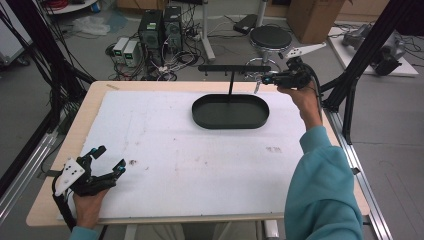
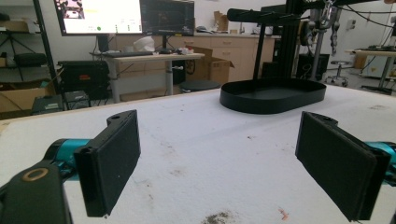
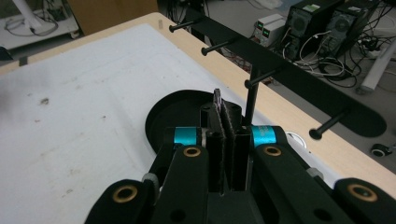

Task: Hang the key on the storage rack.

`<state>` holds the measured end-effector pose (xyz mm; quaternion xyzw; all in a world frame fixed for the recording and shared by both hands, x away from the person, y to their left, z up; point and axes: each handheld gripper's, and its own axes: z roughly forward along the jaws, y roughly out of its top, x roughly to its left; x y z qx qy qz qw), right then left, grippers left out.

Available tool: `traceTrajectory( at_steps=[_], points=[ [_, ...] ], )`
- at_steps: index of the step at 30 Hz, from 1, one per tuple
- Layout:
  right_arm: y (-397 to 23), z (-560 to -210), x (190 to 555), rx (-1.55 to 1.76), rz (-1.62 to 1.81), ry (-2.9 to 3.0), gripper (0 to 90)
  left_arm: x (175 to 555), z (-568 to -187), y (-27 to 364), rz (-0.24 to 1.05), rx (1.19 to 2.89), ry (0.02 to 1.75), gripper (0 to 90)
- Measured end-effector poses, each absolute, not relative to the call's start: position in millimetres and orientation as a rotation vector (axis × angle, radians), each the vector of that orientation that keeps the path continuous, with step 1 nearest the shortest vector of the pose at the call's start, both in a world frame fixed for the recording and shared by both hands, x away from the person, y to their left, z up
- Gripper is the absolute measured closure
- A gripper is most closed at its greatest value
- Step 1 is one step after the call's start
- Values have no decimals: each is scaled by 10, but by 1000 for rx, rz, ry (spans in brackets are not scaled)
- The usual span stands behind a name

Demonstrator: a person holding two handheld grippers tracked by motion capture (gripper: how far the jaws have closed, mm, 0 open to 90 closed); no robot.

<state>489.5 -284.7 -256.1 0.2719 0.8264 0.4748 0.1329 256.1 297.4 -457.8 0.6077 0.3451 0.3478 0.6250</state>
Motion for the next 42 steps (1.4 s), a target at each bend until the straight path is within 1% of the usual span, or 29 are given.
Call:
traceTrajectory(
  at_steps=[11, 20, 42],
  points=[
    [-2638, -2520, 5057, 792, 1319, 2435, 896, 2561, -4578, 2976, 797, 1395, 792, 144],
    [-2526, -2612, 5166, 819, 1279, 2456, 895, 2562, -4578, 2975, 797, 1394, 792, 144],
    [-2465, -2754, 5321, 858, 1238, 2416, 894, 2563, -4578, 2973, 795, 1389, 794, 144]
  ],
)
